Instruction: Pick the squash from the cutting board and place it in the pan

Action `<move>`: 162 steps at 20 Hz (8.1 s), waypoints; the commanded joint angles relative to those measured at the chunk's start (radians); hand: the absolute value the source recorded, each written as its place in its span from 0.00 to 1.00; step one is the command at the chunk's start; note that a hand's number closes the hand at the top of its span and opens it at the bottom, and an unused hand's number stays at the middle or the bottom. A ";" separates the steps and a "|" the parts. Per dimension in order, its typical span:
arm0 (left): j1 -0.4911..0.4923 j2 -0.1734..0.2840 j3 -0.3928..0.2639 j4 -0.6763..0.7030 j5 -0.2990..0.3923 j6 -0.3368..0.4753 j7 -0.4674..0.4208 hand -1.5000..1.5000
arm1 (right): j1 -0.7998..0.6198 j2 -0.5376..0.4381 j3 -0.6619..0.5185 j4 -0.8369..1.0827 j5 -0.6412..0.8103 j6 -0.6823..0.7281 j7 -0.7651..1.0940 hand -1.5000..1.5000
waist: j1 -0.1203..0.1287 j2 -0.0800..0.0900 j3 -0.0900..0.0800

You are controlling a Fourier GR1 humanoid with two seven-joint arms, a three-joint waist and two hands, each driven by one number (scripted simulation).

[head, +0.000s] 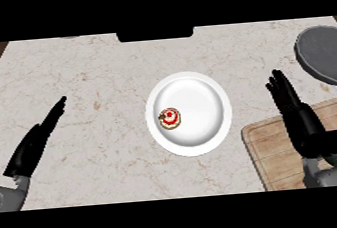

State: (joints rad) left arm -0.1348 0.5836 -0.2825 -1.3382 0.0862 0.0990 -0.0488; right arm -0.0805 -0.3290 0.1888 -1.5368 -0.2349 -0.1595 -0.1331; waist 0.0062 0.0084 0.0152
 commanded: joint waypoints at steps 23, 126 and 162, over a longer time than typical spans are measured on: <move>0.049 -0.322 0.005 -0.142 0.300 -0.026 0.160 0.50 | 0.039 -0.770 0.116 -0.078 0.856 0.202 0.211 0.00 | -0.004 -0.010 -0.025; 0.034 -0.457 0.131 -0.212 0.168 -0.131 0.272 0.50 | -0.492 -0.301 -0.504 0.798 0.664 -0.105 -0.361 1.00 | 0.040 0.006 -0.012; 0.021 -0.476 0.103 -0.211 0.144 -0.150 0.268 0.50 | -0.726 -0.458 -0.759 1.446 0.499 0.326 -0.538 0.00 | 0.076 0.036 -0.002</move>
State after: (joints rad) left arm -0.1284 0.1026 -0.1757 -1.5457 0.2355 -0.0443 0.2293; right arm -0.8254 -0.7445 -0.5305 -0.1184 0.3066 0.0401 -0.6700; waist 0.0864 0.0423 0.0124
